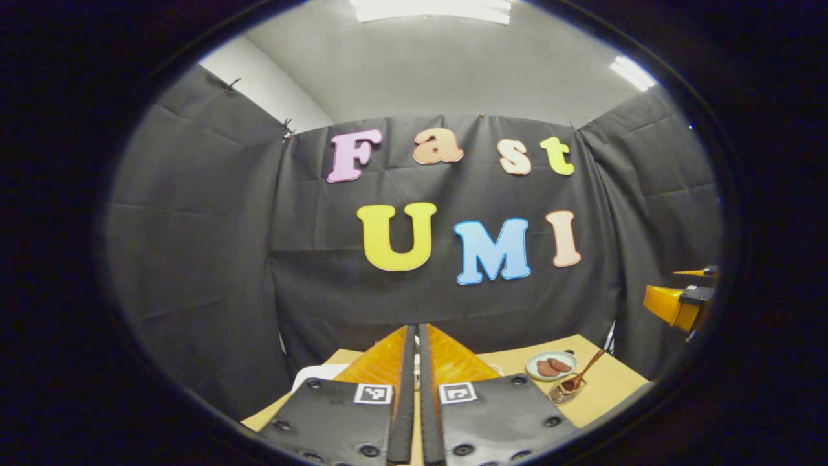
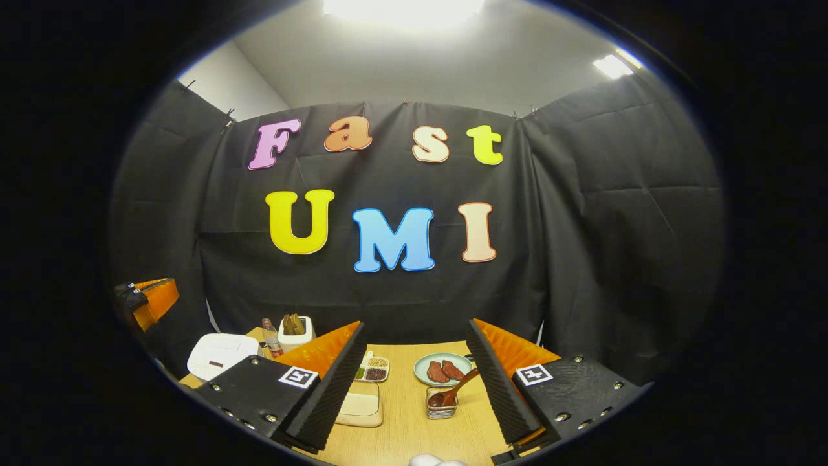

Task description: Close the left gripper, press the button to open the rice cooker; take a wooden spoon from the chopstick holder with the right hand, scoop a spoonful of rice and pour it into the rice cooker, then put the wooden spoon back into the chopstick holder.

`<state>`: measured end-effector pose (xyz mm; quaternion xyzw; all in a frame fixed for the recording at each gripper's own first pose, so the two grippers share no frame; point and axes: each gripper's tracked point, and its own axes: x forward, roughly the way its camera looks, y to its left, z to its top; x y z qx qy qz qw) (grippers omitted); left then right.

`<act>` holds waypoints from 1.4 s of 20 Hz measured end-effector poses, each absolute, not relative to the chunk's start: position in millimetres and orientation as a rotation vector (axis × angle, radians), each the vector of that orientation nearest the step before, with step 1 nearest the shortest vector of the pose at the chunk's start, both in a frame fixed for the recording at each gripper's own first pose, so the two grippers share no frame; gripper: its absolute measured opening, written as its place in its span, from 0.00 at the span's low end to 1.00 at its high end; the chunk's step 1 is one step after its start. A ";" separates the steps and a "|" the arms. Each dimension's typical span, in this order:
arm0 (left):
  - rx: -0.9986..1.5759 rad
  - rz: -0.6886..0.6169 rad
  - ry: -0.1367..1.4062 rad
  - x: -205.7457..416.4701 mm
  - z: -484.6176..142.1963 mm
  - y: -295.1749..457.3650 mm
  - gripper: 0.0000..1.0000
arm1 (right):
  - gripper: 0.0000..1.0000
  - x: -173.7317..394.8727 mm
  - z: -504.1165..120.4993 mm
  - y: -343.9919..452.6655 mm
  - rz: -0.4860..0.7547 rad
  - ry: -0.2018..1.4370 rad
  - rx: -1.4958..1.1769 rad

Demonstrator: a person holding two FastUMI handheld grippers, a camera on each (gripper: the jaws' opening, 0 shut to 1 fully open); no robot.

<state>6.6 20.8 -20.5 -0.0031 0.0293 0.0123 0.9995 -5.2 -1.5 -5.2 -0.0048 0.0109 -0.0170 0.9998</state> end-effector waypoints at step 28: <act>-0.036 0.358 0.668 102.6 -324.8 181.5 0.09 | 0.96 12.9 -73.1 26.3 -0.024 0.250 -0.085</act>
